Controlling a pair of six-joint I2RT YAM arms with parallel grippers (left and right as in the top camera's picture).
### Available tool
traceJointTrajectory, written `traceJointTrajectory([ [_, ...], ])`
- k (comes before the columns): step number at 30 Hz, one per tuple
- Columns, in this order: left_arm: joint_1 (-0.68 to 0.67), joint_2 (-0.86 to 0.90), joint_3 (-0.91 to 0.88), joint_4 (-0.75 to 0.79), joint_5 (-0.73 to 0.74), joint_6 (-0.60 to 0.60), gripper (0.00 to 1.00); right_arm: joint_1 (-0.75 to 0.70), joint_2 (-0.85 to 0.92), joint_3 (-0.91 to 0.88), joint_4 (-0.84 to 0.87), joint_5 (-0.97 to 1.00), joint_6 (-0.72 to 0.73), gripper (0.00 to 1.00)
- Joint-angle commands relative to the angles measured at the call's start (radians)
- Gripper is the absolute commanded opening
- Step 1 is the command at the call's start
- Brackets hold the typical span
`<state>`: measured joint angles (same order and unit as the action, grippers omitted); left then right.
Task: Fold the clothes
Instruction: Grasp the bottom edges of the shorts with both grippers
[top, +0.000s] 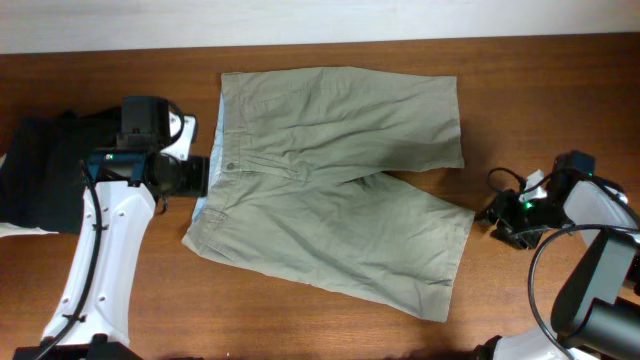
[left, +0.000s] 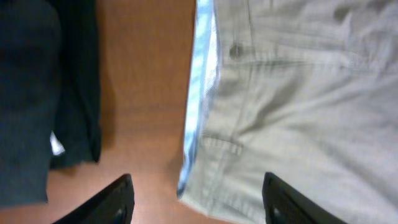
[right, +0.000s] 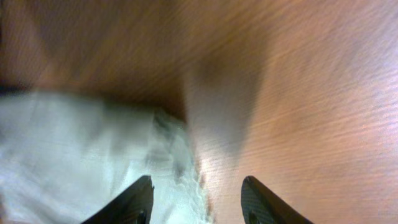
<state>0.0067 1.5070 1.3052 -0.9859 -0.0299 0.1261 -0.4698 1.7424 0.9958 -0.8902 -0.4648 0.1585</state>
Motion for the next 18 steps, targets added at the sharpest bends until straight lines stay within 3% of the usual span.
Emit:
traceJointTrajectory([
  [1, -0.002, -0.022, 0.004, -0.079, 0.004, -0.024, 0.64, -0.008, -0.075, 0.014, -0.129, -0.127, -0.1, 0.5],
  [6, 0.024, -0.021, 0.004, -0.204, -0.044, -0.146, 0.65, -0.007, -0.137, 0.003, -0.342, -0.011, -0.111, 0.51],
  [10, 0.084, -0.021, -0.033, -0.266, -0.032, -0.191, 0.64, -0.006, -0.137, -0.077, -0.342, -0.013, -0.18, 0.51],
  [12, 0.112, -0.019, -0.099, -0.246, 0.031, -0.191, 0.57, -0.006, -0.137, -0.111, -0.308, -0.015, -0.19, 0.51],
  [18, 0.156, -0.014, -0.335, -0.007, 0.129, -0.259, 0.57, -0.006, -0.137, -0.125, -0.302, -0.07, -0.229, 0.51],
])
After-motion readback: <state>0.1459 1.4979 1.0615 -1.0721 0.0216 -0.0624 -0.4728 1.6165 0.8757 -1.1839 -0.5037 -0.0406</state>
